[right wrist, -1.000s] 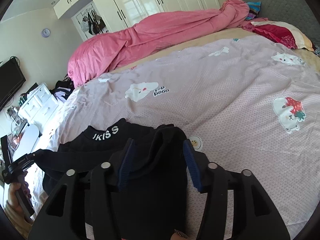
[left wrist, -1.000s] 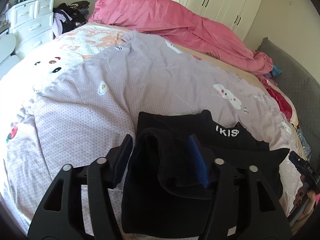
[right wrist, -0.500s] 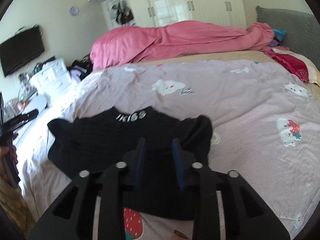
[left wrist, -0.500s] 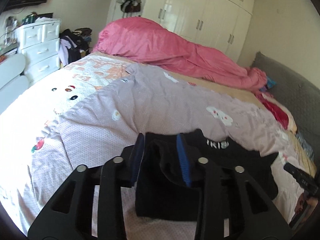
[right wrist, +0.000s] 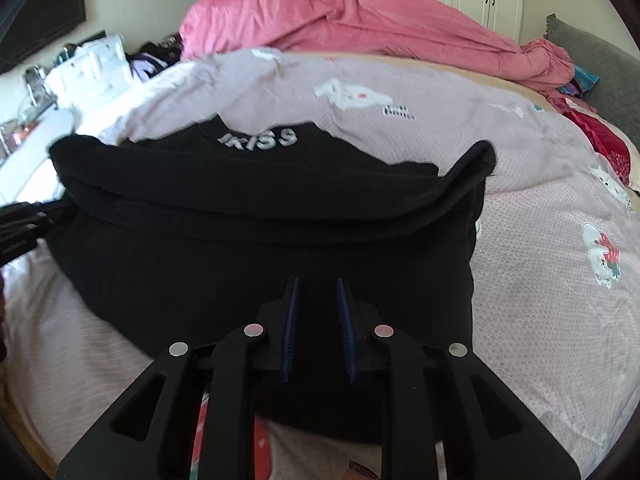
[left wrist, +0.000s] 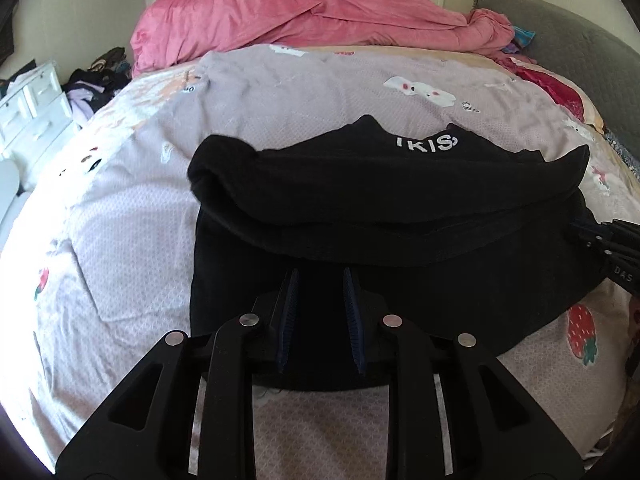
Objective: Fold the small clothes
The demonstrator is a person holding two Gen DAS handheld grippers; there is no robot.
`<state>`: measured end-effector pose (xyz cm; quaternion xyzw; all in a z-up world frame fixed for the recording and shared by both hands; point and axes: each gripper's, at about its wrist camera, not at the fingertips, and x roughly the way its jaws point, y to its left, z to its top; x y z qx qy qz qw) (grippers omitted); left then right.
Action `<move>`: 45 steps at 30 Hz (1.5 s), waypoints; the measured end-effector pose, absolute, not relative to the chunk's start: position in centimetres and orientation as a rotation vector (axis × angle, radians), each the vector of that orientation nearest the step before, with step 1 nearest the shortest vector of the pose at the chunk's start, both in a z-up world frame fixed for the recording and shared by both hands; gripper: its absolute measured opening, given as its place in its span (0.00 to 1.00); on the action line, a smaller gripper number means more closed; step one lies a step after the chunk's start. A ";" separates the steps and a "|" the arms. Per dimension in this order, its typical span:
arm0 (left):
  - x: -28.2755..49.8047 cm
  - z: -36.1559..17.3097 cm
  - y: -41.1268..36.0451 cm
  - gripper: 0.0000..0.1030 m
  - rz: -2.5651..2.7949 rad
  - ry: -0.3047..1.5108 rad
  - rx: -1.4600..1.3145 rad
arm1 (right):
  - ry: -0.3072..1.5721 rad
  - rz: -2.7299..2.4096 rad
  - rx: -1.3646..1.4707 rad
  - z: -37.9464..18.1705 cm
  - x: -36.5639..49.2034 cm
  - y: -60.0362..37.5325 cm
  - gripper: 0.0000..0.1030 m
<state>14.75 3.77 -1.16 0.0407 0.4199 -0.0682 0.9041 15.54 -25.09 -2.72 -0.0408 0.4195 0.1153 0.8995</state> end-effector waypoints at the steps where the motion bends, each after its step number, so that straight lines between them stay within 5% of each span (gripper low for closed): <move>1: 15.0 -1.1 3.7 0.16 -0.142 0.865 0.084 | 0.868 0.237 -0.086 -2.9 16.0 -25.0 0.18; 23: 23.5 -1.4 7.8 0.16 -0.088 0.835 -0.254 | 0.869 0.168 0.092 -1.9 24.7 -27.3 0.19; 27: 23.1 -0.5 10.6 0.22 -0.045 0.790 -0.323 | 0.836 0.119 0.150 -1.4 25.0 -28.9 0.19; 32: 22.8 -0.5 13.1 0.23 -0.015 0.792 -0.388 | 0.778 0.057 0.219 -0.3 24.1 -31.4 0.28; 37: 22.9 -0.6 12.7 0.34 -0.059 0.821 -0.377 | 0.787 0.010 0.203 -0.5 23.7 -33.5 0.48; 45: 23.2 -1.7 10.0 0.41 -0.054 0.874 -0.213 | 0.841 0.025 0.116 -2.5 24.7 -33.3 0.55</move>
